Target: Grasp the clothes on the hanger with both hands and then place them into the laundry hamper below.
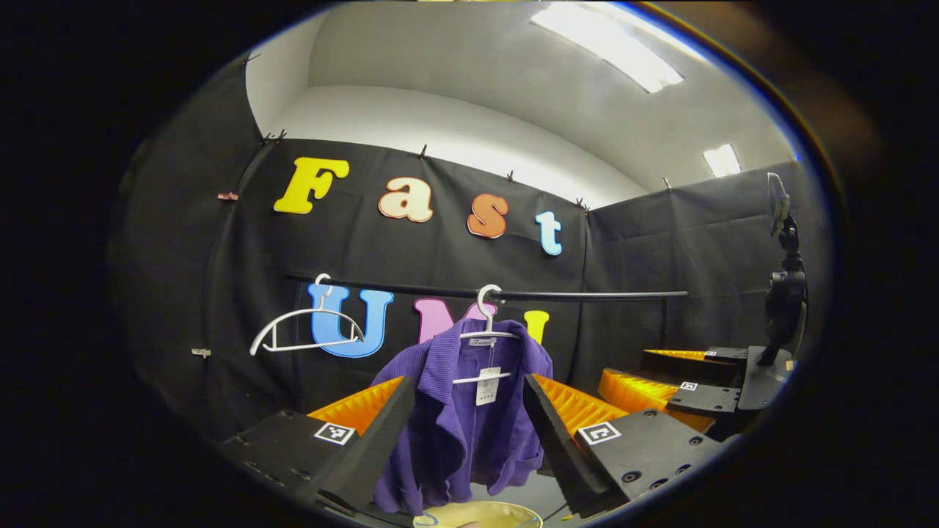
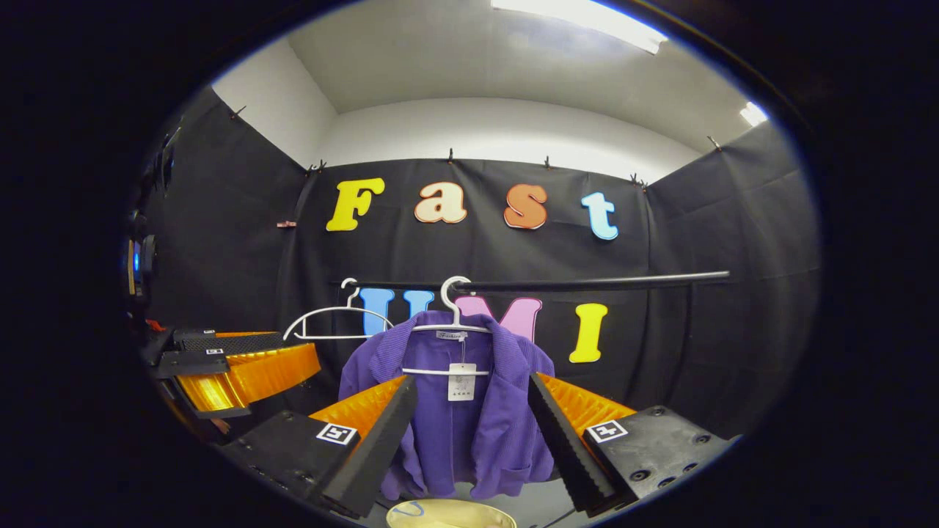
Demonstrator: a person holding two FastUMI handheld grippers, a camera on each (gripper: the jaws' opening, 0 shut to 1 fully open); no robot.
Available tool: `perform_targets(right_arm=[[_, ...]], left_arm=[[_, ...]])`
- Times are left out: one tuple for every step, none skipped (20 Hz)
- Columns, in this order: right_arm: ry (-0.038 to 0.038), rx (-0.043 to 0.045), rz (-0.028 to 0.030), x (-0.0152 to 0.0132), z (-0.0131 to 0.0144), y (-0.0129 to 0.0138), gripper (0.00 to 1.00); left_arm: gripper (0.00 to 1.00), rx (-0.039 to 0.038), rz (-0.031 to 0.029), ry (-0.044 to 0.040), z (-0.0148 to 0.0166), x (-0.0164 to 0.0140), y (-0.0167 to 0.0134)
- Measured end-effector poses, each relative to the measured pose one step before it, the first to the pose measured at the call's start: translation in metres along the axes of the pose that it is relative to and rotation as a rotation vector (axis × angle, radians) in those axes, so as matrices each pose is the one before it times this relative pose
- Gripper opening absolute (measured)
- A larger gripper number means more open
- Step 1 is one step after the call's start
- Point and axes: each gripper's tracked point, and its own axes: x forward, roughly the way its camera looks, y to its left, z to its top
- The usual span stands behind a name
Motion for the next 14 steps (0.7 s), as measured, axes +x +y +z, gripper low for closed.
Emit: perform_targets(right_arm=[[0.00921, -0.00001, 0.00888, 0.01641, -0.00933, -0.00642, 0.97], [0.00764, 0.00059, 0.00860, 0.01602, -0.00791, -0.00693, 0.97], [0.00323, 0.00265, 0.01233, 0.01468, -0.00627, -0.00535, 0.97], [0.00080, 0.00622, 0.01450, 0.01328, -0.00580, -0.00407, 0.97], [0.00075, 0.00713, 0.01464, 0.01261, -0.00625, -0.00379, 0.98], [0.00646, 0.00532, 0.01033, 0.01149, -0.00783, -0.00453, 0.97], [0.00739, 0.00205, 0.00723, 0.01062, -0.00697, -0.00424, 0.97], [0.01206, 0.00033, 0.00168, 0.00985, -0.00703, -0.00499, 0.97], [0.00797, 0.00191, 0.00547, 0.00883, -0.00588, -0.00305, 0.97], [0.00555, 0.00574, 0.01324, 0.00773, -0.00396, -0.00148, 0.97], [0.00128, 0.00785, 0.01422, 0.00760, -0.00332, 0.00024, 0.98], [0.00128, 0.00465, 0.00930, 0.00662, -0.00251, -0.00095, 0.98], [-0.00072, -0.00220, 0.00750, 0.00655, -0.00223, -0.00042, 0.97], [0.00152, -0.00708, 0.00424, 0.00624, -0.00356, -0.00140, 0.97]], left_arm=[[0.95, -0.00456, 0.02988, 0.00116, -0.00848, 0.01429, 0.00468], [0.95, -0.00555, 0.02892, -0.00352, -0.00753, 0.01292, 0.00378], [0.98, -0.00772, 0.01641, -0.00123, -0.00617, 0.01235, 0.00012], [0.95, -0.00430, 0.00777, -0.00202, -0.00601, 0.01268, -0.00361], [0.93, 0.00430, 0.01690, 0.00503, -0.00574, 0.01049, 0.00074], [0.93, 0.01209, 0.01919, 0.01007, -0.00757, 0.00795, 0.00192], [0.93, 0.01419, 0.01806, 0.01046, -0.00639, 0.00775, 0.00036], [0.93, 0.01090, 0.01228, 0.01213, -0.00815, 0.00789, -0.00098], [0.93, 0.00548, 0.01130, 0.01561, -0.00726, 0.00676, -0.00098], [0.93, 0.00122, 0.00853, 0.02025, -0.00918, 0.00689, -0.00155], [0.93, 0.00050, 0.00883, 0.01943, -0.00825, 0.00675, -0.00062], [0.92, 0.00114, 0.00749, 0.01418, -0.00667, 0.00600, -0.00007], [0.92, 0.00231, 0.01282, 0.01022, -0.00454, 0.00675, 0.00106], [0.92, 0.00070, 0.01539, 0.00737, -0.00513, 0.00592, 0.00150]])
